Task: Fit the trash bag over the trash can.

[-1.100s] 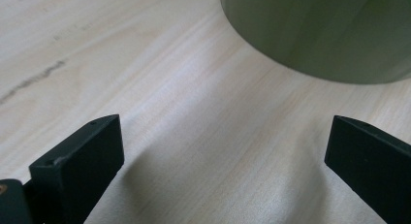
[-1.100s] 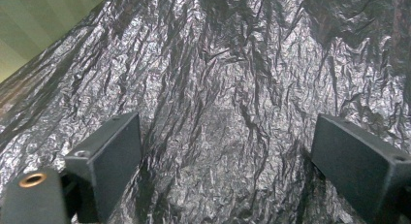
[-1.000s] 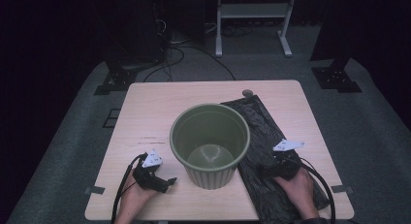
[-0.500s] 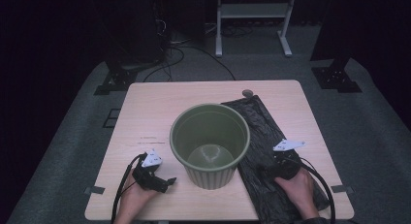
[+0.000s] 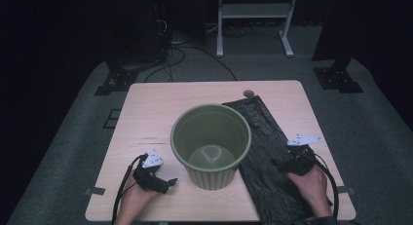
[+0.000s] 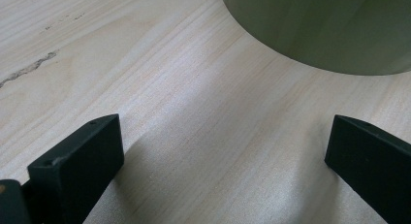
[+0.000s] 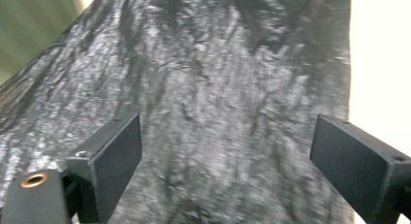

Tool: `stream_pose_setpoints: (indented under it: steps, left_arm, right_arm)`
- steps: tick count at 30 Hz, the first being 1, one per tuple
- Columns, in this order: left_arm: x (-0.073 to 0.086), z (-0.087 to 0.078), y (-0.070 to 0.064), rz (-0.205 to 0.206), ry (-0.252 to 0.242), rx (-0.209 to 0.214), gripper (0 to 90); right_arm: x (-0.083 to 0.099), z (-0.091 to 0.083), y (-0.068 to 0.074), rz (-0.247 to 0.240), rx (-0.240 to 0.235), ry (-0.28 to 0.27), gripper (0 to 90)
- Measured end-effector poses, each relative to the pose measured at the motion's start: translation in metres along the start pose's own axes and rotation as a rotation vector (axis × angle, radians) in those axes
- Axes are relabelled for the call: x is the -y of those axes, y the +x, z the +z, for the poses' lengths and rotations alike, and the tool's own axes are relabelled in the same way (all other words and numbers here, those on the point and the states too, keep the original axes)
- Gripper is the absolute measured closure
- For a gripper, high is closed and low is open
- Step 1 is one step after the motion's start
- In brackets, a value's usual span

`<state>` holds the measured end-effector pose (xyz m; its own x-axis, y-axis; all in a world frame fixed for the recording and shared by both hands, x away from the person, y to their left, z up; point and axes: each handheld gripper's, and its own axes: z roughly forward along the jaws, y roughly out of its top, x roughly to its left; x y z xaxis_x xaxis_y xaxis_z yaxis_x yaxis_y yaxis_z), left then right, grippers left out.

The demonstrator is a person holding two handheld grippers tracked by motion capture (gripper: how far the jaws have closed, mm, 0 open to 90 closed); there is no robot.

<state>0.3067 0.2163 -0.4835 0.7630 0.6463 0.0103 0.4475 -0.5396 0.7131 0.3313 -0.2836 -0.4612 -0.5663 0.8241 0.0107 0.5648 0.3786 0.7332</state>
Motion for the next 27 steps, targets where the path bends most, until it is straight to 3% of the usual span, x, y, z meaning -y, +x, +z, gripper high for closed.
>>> stream_pose_setpoints:
  steps: [10,15,23,27]
  left_arm:
    - [0.0,0.0,0.0,0.0,0.0,0.0,0.0]
    - [0.0,0.0,0.0,0.0,0.0,0.0,0.0]
    - [0.0,0.0,0.0,0.0,0.0,0.0,0.0]
    - [0.0,0.0,0.0,0.0,0.0,0.0,0.0]
  right_arm:
    - [0.008,-0.006,-0.032,0.067,0.039,0.001,9.8]
    - [0.01,0.001,-0.046,0.097,0.024,0.016,9.9]
    - [0.006,0.021,-0.047,0.106,-0.018,0.039,11.0]
    - [0.004,0.022,-0.045,0.106,-0.048,0.036,11.1]
